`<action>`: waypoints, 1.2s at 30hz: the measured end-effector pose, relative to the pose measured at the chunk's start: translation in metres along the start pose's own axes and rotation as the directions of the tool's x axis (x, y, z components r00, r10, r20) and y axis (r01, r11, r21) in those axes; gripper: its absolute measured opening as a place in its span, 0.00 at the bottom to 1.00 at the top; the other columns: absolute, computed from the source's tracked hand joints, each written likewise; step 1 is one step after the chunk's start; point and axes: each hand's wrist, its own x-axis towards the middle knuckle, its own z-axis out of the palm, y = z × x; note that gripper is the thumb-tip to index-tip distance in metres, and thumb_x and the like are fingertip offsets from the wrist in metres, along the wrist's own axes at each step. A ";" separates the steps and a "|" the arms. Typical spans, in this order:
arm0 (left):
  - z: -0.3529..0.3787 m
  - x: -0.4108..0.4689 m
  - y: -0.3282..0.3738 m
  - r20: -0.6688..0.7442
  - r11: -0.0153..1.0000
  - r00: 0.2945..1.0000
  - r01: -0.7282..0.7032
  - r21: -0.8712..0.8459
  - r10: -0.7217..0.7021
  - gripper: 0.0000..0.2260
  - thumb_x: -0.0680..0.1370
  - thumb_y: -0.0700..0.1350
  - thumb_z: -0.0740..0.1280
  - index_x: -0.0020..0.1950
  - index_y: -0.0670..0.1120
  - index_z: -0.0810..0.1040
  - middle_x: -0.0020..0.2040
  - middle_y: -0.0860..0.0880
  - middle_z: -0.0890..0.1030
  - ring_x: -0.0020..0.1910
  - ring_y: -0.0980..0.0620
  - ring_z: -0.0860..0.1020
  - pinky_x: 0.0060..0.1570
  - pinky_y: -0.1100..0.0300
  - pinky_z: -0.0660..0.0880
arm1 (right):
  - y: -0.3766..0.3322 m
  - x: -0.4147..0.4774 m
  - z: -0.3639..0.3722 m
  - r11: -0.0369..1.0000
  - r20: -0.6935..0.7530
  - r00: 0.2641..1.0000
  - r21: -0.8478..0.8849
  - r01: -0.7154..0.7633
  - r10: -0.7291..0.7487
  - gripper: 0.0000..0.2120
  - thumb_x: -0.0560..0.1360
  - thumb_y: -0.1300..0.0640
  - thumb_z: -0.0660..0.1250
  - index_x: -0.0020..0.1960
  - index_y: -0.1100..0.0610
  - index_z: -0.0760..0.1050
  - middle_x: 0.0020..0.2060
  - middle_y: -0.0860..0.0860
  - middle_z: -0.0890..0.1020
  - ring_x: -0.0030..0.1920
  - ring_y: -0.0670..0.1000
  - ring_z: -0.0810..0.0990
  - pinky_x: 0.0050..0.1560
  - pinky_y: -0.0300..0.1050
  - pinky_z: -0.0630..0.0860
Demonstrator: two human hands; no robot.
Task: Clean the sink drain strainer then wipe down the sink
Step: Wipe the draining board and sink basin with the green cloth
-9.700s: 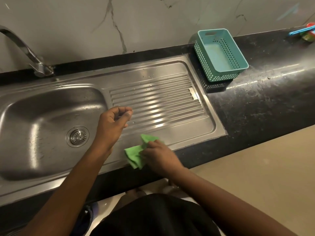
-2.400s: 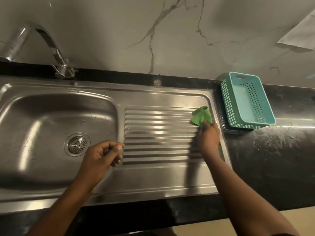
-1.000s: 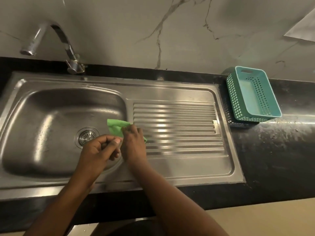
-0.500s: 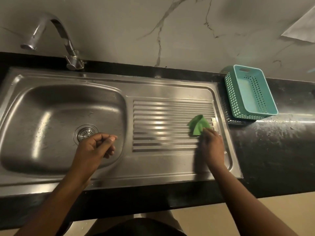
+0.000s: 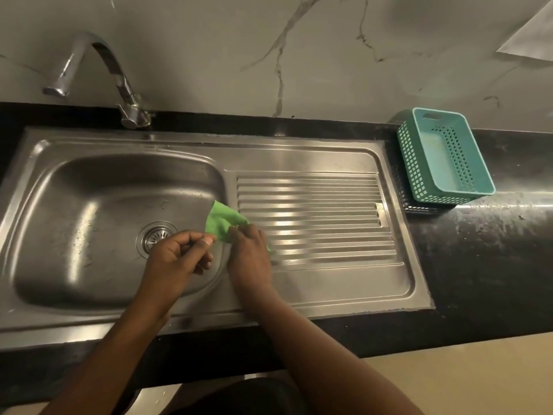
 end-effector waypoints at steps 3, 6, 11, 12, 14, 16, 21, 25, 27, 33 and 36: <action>0.005 0.001 0.003 0.017 1.000 1.000 -0.007 0.000 0.007 0.05 0.82 0.39 0.70 0.51 0.43 0.87 0.35 0.46 0.84 0.38 0.45 0.81 0.42 0.52 0.78 | 0.031 -0.006 -0.020 0.978 0.077 0.979 -0.075 0.194 -0.188 0.19 0.80 0.61 0.63 0.70 0.53 0.76 0.66 0.54 0.75 0.63 0.58 0.75 0.58 0.53 0.76; 0.008 0.000 0.007 0.024 1.000 0.999 -0.022 -0.012 0.022 0.06 0.82 0.38 0.69 0.52 0.41 0.86 0.36 0.45 0.84 0.38 0.45 0.80 0.43 0.53 0.78 | 0.076 -0.013 -0.050 0.979 -0.032 0.984 -0.114 0.171 -0.176 0.13 0.81 0.57 0.64 0.64 0.52 0.78 0.63 0.53 0.77 0.58 0.57 0.78 0.50 0.51 0.77; 0.013 -0.002 0.011 0.048 1.000 0.999 -0.014 0.001 0.014 0.06 0.82 0.38 0.69 0.52 0.42 0.86 0.39 0.40 0.83 0.39 0.44 0.80 0.44 0.52 0.79 | 0.158 -0.018 -0.118 0.974 -0.203 0.979 -0.211 -0.081 0.037 0.06 0.79 0.56 0.67 0.55 0.49 0.75 0.59 0.49 0.77 0.45 0.52 0.81 0.39 0.51 0.81; 0.014 -0.003 0.011 0.051 1.000 0.999 -0.008 -0.005 0.008 0.06 0.82 0.38 0.68 0.52 0.42 0.86 0.39 0.40 0.83 0.39 0.43 0.80 0.44 0.52 0.78 | 0.170 -0.016 -0.126 0.968 -0.232 0.968 -0.206 -0.144 0.094 0.07 0.79 0.59 0.67 0.55 0.50 0.75 0.58 0.50 0.77 0.44 0.54 0.81 0.39 0.53 0.82; 0.014 -0.003 0.010 0.051 1.000 0.999 -0.009 -0.005 0.009 0.06 0.82 0.38 0.68 0.52 0.42 0.86 0.39 0.40 0.83 0.39 0.44 0.80 0.44 0.53 0.78 | 0.179 -0.011 -0.131 0.947 -0.296 0.932 -0.174 -0.270 0.211 0.07 0.79 0.62 0.66 0.56 0.54 0.76 0.55 0.53 0.78 0.43 0.57 0.81 0.40 0.55 0.81; 0.013 -0.004 0.008 0.042 1.000 0.999 -0.009 -0.008 0.010 0.06 0.82 0.38 0.69 0.51 0.43 0.86 0.38 0.42 0.83 0.39 0.45 0.81 0.43 0.53 0.79 | 0.166 -0.007 -0.120 0.927 -0.347 0.891 -0.125 -0.352 0.292 0.05 0.79 0.63 0.64 0.53 0.57 0.76 0.52 0.54 0.77 0.45 0.59 0.79 0.43 0.53 0.78; 0.011 -0.009 0.004 0.024 1.000 1.000 0.008 -0.019 -0.008 0.06 0.82 0.38 0.69 0.50 0.43 0.87 0.35 0.46 0.83 0.37 0.48 0.80 0.41 0.54 0.79 | 0.086 -0.013 -0.054 0.984 -0.210 0.970 -0.099 -0.149 0.126 0.08 0.73 0.65 0.65 0.52 0.58 0.76 0.54 0.56 0.78 0.53 0.59 0.75 0.53 0.53 0.74; 0.007 -0.011 0.004 0.009 1.000 1.000 -0.010 -0.010 0.010 0.06 0.82 0.39 0.69 0.51 0.43 0.87 0.35 0.47 0.84 0.35 0.50 0.81 0.40 0.55 0.79 | 0.027 -0.013 -0.013 0.997 -0.108 0.994 -0.072 -0.003 -0.005 0.13 0.73 0.62 0.65 0.58 0.57 0.76 0.59 0.56 0.77 0.60 0.60 0.73 0.61 0.54 0.71; 0.005 -0.009 0.004 -0.003 1.000 1.000 -0.021 0.003 0.021 0.06 0.82 0.39 0.69 0.52 0.43 0.87 0.34 0.47 0.84 0.34 0.52 0.81 0.41 0.54 0.79 | 0.014 -0.014 -0.005 0.997 -0.037 0.997 -0.044 0.070 -0.072 0.13 0.76 0.62 0.64 0.59 0.58 0.77 0.60 0.56 0.77 0.61 0.59 0.72 0.63 0.54 0.71; 0.000 -0.008 0.002 0.004 0.998 0.999 -0.048 0.046 0.048 0.07 0.81 0.44 0.71 0.50 0.52 0.88 0.39 0.46 0.86 0.39 0.53 0.85 0.47 0.53 0.82 | -0.015 -0.045 0.021 0.931 0.265 0.909 -0.088 0.354 -0.321 0.19 0.78 0.59 0.65 0.69 0.58 0.74 0.61 0.58 0.76 0.60 0.60 0.73 0.63 0.57 0.72; 0.002 -0.006 0.002 -0.001 0.998 0.999 -0.049 0.037 0.049 0.07 0.81 0.44 0.71 0.50 0.53 0.88 0.38 0.46 0.86 0.39 0.50 0.85 0.48 0.50 0.83 | -0.007 -0.053 0.010 0.933 0.291 0.900 -0.055 0.355 -0.325 0.20 0.76 0.57 0.70 0.68 0.59 0.74 0.61 0.58 0.77 0.61 0.60 0.74 0.63 0.56 0.74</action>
